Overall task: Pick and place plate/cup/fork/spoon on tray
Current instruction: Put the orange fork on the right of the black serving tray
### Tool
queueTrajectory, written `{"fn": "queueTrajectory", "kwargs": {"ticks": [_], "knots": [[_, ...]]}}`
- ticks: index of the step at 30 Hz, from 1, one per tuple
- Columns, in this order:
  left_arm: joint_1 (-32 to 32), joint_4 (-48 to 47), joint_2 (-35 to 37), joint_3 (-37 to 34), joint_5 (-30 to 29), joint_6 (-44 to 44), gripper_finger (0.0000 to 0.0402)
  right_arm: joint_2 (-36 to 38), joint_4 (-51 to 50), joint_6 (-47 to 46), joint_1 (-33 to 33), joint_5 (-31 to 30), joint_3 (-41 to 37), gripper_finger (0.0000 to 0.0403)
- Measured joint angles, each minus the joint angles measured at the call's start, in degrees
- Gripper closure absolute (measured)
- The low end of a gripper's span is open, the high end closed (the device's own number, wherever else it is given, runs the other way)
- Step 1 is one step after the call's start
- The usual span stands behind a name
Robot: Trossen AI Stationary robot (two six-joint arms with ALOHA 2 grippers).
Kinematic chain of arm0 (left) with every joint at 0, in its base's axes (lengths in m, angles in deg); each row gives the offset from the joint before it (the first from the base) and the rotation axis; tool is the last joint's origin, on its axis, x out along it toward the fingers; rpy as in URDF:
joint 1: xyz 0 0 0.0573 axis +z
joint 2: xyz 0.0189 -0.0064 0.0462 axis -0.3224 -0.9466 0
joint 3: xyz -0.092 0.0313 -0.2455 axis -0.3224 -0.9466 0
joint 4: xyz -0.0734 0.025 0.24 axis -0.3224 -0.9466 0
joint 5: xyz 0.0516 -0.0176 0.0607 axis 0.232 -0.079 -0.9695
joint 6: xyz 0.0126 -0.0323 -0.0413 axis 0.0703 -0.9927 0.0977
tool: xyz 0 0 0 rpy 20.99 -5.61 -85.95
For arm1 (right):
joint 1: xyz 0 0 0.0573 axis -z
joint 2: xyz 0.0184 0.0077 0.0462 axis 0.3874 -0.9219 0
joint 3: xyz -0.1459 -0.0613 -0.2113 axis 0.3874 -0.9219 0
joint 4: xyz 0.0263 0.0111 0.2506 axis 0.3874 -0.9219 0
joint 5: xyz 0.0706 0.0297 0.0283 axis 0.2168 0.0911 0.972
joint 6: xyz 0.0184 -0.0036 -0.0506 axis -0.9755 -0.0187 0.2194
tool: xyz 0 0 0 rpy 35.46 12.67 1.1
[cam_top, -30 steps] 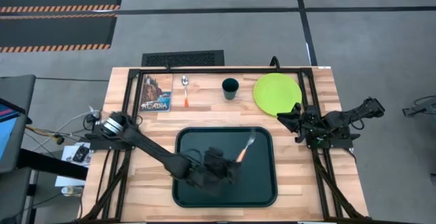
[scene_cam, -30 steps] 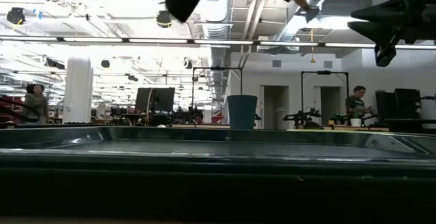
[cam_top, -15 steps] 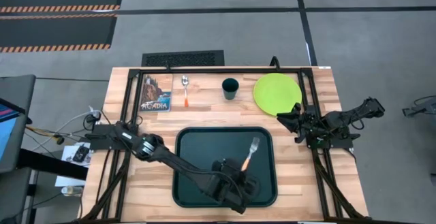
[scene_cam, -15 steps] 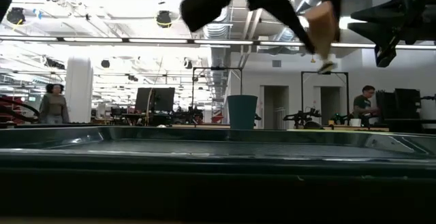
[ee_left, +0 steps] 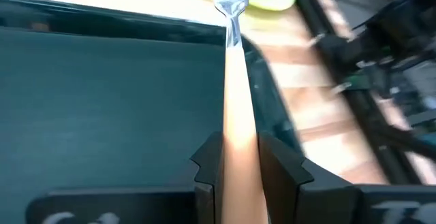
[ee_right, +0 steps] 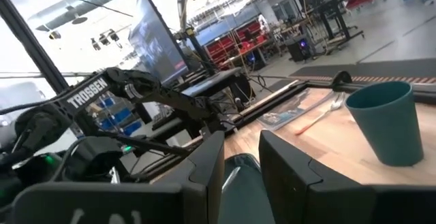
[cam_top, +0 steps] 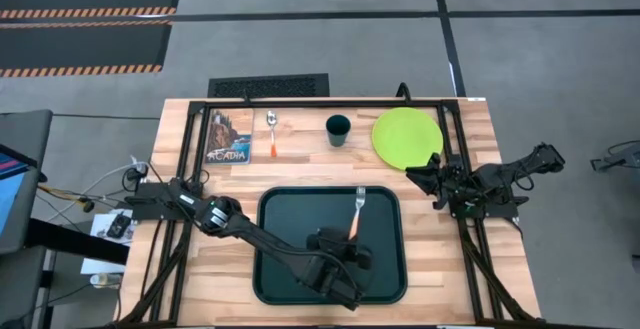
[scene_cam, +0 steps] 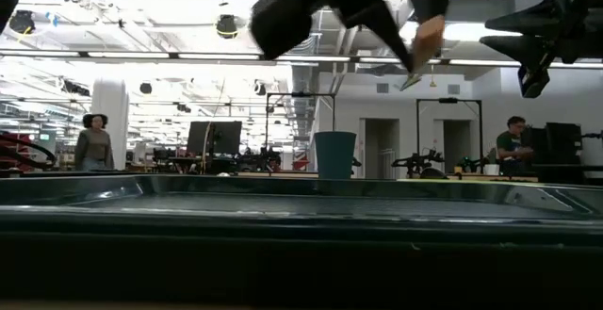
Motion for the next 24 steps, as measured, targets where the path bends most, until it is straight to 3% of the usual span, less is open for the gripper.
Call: {"fn": "queueTrajectory", "kwargs": {"ticks": [5,14,19,24], "knots": [[-0.3,5.8,-2.5,-0.1,0.4,0.5,0.0349,0.0,-2.0,-0.9,0.0,0.0,0.0,0.0283],[-0.9,6.0,-5.2,0.0,4.0,-2.8,0.0349,-0.5,-5.7,-5.6,0.0,0.0,0.1,0.0283],[-0.9,7.7,-5.2,0.0,3.1,-1.8,0.0349,-0.8,-6.1,-5.4,0.0,0.0,0.1,0.0283],[0.2,8.9,-7.4,-0.1,7.0,-0.1,0.0349,-0.8,-6.2,-5.4,0.0,0.0,0.1,0.0283]]}}
